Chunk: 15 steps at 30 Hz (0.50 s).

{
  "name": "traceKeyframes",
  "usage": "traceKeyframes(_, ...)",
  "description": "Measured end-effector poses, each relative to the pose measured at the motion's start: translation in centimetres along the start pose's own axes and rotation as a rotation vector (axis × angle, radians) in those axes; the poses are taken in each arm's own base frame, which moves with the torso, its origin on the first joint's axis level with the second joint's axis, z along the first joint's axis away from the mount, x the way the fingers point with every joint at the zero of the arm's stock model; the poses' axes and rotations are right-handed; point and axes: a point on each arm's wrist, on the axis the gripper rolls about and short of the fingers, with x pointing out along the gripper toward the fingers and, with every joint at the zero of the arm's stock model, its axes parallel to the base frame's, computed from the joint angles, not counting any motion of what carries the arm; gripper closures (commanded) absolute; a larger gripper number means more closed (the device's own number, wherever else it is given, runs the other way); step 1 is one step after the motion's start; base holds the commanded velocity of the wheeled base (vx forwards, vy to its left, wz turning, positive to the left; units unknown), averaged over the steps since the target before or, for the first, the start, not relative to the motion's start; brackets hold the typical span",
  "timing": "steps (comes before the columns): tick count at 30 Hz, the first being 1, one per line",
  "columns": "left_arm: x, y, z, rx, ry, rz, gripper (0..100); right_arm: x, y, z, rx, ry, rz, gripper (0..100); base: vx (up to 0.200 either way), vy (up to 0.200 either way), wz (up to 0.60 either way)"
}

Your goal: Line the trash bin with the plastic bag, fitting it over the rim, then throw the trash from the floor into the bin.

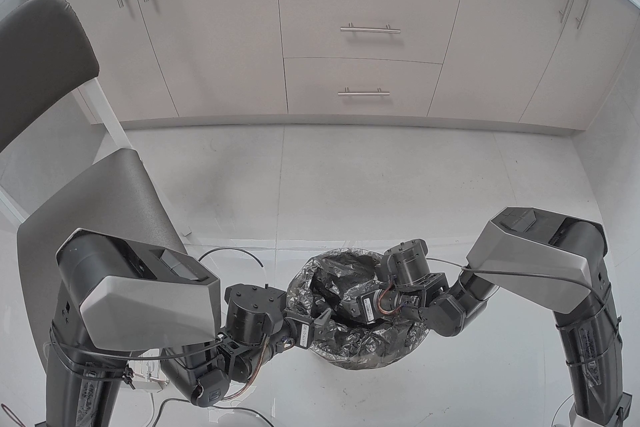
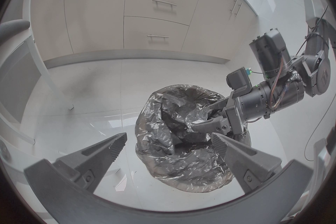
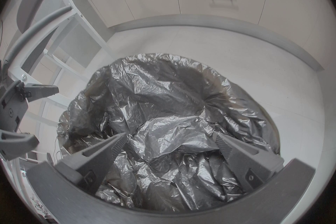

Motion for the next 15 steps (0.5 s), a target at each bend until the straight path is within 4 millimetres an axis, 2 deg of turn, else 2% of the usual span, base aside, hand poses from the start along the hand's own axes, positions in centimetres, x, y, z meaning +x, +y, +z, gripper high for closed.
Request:
traceKeyframes(7, 0.01, -0.01, -0.04, 0.000, 0.001, 0.000, 0, 0.56, -0.04, -0.64, -0.001, 0.013, -0.002, 0, 0.000, 0.000, 0.00)
traceKeyframes(15, 0.06, 0.02, -0.17, -0.001, 0.005, 0.000, 0, 0.32, 0.49, -0.87, -0.010, 0.019, 0.002, 0, 0.000, 0.000, 0.00)
